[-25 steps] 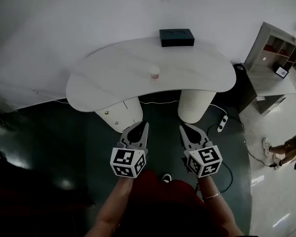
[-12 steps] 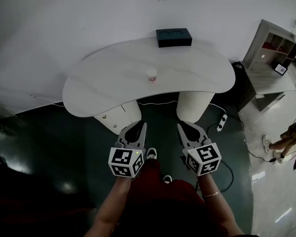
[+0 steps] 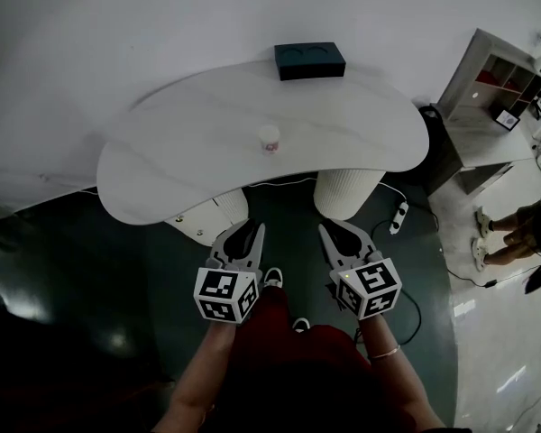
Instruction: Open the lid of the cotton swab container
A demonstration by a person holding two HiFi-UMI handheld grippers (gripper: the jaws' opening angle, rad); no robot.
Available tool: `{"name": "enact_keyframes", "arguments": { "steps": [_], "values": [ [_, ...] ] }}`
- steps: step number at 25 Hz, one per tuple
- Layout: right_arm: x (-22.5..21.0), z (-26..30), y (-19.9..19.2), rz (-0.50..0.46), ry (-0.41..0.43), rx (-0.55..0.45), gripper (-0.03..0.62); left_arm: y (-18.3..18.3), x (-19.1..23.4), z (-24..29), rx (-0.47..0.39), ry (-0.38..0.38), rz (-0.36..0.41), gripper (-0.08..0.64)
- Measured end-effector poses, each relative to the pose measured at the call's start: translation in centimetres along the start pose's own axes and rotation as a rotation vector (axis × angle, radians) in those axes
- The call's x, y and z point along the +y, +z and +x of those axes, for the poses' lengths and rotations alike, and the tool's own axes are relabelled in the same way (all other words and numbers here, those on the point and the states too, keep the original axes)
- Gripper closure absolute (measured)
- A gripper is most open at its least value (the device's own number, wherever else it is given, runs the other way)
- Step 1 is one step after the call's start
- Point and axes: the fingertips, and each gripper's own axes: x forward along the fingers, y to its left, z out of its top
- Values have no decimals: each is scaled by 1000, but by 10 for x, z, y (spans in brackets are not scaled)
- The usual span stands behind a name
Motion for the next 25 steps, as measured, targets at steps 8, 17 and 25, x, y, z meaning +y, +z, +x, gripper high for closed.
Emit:
{"name": "enact_keyframes", "arguments": {
  "steps": [8,17,25],
  "values": [
    [-13,33,-4,26,-22,38,508,-1,25,27,28,-25,-13,519],
    [-28,69,-12,49,-38,87,482,-4,53,60,63,-44,-21,473],
    [-44,99,-13,56,-61,128,465,-9,77,93,114,-71,-24,420]
  ]
}}
